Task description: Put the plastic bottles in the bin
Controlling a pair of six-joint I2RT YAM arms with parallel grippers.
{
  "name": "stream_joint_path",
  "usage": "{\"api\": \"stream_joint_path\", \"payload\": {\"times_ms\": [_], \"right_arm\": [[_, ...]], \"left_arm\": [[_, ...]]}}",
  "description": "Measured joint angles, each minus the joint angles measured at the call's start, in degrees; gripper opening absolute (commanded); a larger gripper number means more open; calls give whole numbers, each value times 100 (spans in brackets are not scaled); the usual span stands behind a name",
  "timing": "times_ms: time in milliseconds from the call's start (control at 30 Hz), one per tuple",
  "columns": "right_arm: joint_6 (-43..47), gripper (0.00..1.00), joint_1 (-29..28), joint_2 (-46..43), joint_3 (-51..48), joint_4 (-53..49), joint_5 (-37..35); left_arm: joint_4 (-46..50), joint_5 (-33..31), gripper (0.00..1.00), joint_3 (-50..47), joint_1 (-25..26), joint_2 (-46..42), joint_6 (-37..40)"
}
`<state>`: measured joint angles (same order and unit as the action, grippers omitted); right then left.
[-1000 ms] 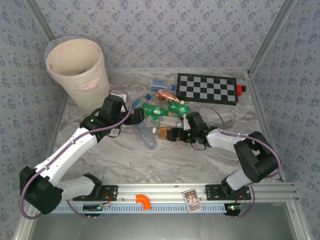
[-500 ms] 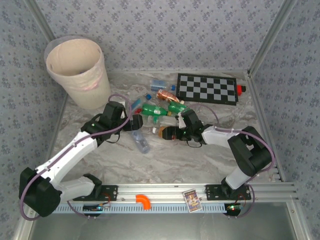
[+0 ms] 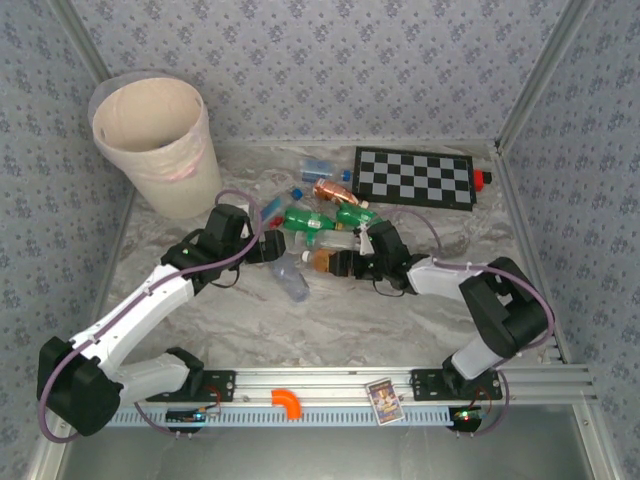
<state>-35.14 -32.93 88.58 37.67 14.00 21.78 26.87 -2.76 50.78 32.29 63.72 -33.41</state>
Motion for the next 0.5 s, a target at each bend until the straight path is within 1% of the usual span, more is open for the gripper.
{"api": "stream_joint_path", "payload": {"times_ms": [200,333,500], "right_arm": [[-2,69,0,-772,-26,-11,-96],[0,69,4,-1394,-37,-140,-175],[55,68,0,-2249,-48,-308,-382]], "left_arm": [[-13,157,100,2,-2,0,-229],[-151,393,100,7,0,0,-573],[-684,809,91,7,-2,7,-1342]]}}
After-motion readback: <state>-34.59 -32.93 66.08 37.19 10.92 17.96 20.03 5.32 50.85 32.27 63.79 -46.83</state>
